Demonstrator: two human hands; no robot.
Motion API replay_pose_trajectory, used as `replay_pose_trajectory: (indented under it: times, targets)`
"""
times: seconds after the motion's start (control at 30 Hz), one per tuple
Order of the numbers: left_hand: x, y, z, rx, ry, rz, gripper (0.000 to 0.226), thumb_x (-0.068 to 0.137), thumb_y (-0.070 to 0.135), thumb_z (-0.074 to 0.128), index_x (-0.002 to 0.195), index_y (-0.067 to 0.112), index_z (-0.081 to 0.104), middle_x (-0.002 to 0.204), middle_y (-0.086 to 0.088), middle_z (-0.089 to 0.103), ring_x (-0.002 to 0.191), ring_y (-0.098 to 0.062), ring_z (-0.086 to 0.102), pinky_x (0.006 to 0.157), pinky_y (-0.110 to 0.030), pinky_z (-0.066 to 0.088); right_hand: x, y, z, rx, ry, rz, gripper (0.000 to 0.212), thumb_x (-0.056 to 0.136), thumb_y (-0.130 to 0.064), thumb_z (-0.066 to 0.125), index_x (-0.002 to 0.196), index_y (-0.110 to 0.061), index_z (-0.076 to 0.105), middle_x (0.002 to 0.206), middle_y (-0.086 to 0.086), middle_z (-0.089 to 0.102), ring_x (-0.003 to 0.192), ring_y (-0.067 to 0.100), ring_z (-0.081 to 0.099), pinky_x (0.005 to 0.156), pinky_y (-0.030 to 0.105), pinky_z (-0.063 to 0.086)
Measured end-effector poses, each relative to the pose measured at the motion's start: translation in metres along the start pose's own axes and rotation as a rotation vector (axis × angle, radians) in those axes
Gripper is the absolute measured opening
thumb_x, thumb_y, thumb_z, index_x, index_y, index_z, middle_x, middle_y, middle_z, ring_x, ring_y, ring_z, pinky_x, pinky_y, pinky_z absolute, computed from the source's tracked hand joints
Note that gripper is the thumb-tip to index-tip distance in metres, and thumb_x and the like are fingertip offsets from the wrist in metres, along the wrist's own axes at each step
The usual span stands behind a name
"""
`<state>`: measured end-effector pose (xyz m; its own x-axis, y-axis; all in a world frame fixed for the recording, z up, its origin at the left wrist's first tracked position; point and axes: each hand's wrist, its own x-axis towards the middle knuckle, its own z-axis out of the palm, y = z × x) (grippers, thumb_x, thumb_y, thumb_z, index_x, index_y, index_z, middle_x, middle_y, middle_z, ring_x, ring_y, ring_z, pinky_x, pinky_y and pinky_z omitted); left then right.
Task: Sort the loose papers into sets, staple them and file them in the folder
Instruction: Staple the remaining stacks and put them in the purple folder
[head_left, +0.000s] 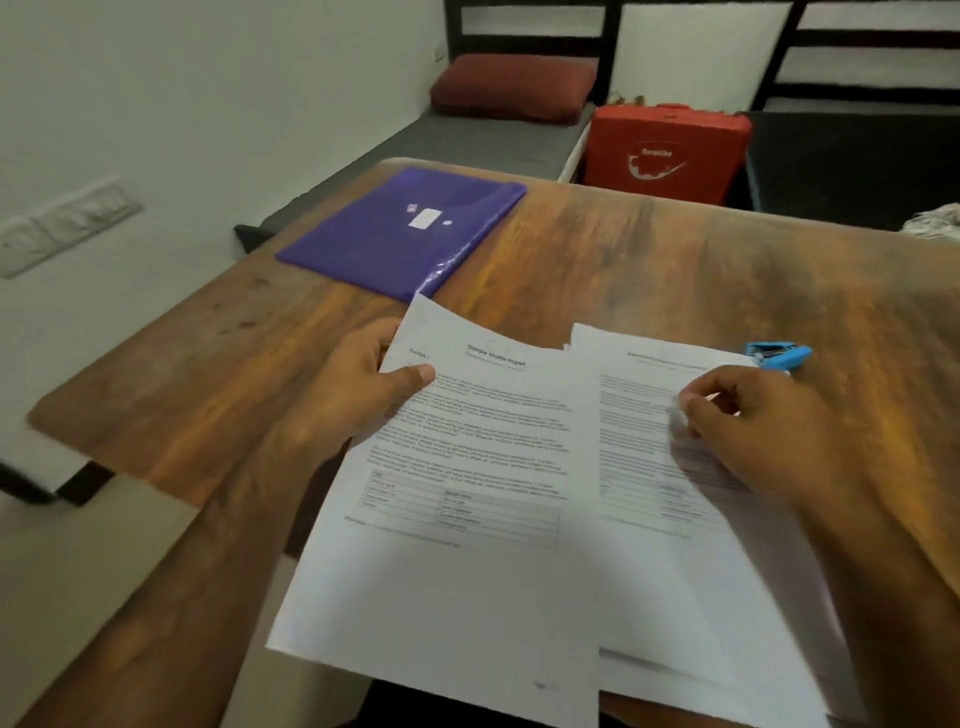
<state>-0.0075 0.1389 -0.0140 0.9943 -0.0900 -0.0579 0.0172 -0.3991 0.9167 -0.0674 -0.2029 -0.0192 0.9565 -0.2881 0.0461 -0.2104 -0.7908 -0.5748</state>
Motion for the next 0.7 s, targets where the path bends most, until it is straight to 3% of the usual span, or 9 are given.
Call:
replay_pose_trajectory:
  times: [0.1, 0.23, 0.47, 0.6, 0.7]
  targets:
    - [-0.003, -0.019, -0.026, 0.211, 0.108, -0.03, 0.038, 0.094, 0.024, 0.075, 0.129, 0.028, 0.061, 0.116, 0.013, 0.073, 0.098, -0.012, 0.073, 0.091, -0.042, 0.061, -0.01, -0.048, 0.015, -0.109, -0.014, -0.187, 0.009, 0.096, -0.037, 0.064, 0.1, -0.033, 0.071, 0.095, -0.01, 0.072, 0.088, 0.021, 0.065, 0.079, 0.036, 0.051]
    - [-0.007, -0.04, -0.056, 0.412, 0.148, -0.108, 0.058, 0.089, 0.051, 0.072, 0.141, 0.039, 0.048, 0.136, 0.015, 0.062, 0.115, -0.011, 0.062, 0.106, -0.045, 0.05, -0.033, -0.108, 0.057, -0.116, -0.222, -0.489, 0.032, 0.096, -0.048, 0.064, 0.126, -0.036, 0.067, 0.131, -0.009, 0.061, 0.123, 0.019, 0.052, 0.103, 0.042, 0.046]
    - [-0.021, -0.053, -0.088, 0.626, 0.236, -0.245, 0.095, 0.086, 0.064, 0.066, 0.161, 0.024, 0.022, 0.161, -0.001, 0.037, 0.146, -0.027, 0.037, 0.123, -0.045, 0.029, -0.05, -0.143, 0.1, -0.226, -0.376, -0.636, 0.045, 0.099, -0.057, 0.054, 0.139, -0.038, 0.057, 0.144, -0.014, 0.052, 0.13, 0.012, 0.044, 0.11, 0.041, 0.041]
    - [-0.031, -0.018, -0.063, 1.061, 0.23, -0.175, 0.073, 0.102, 0.047, 0.054, 0.159, 0.013, 0.023, 0.163, -0.013, 0.031, 0.149, -0.033, 0.032, 0.123, -0.044, 0.023, -0.049, -0.135, 0.09, -0.169, -0.323, -0.603, 0.042, 0.099, -0.056, 0.056, 0.137, -0.038, 0.06, 0.14, -0.015, 0.055, 0.129, 0.011, 0.046, 0.11, 0.039, 0.04]
    - [-0.027, 0.016, -0.014, 0.909, 0.229, 0.035, 0.048, 0.099, 0.048, 0.06, 0.138, 0.021, 0.053, 0.137, -0.004, 0.059, 0.124, -0.025, 0.056, 0.109, -0.045, 0.046, -0.04, -0.112, 0.073, -0.192, -0.22, -0.536, 0.033, 0.098, -0.052, 0.058, 0.127, -0.038, 0.066, 0.13, -0.012, 0.059, 0.121, 0.014, 0.051, 0.103, 0.039, 0.045]
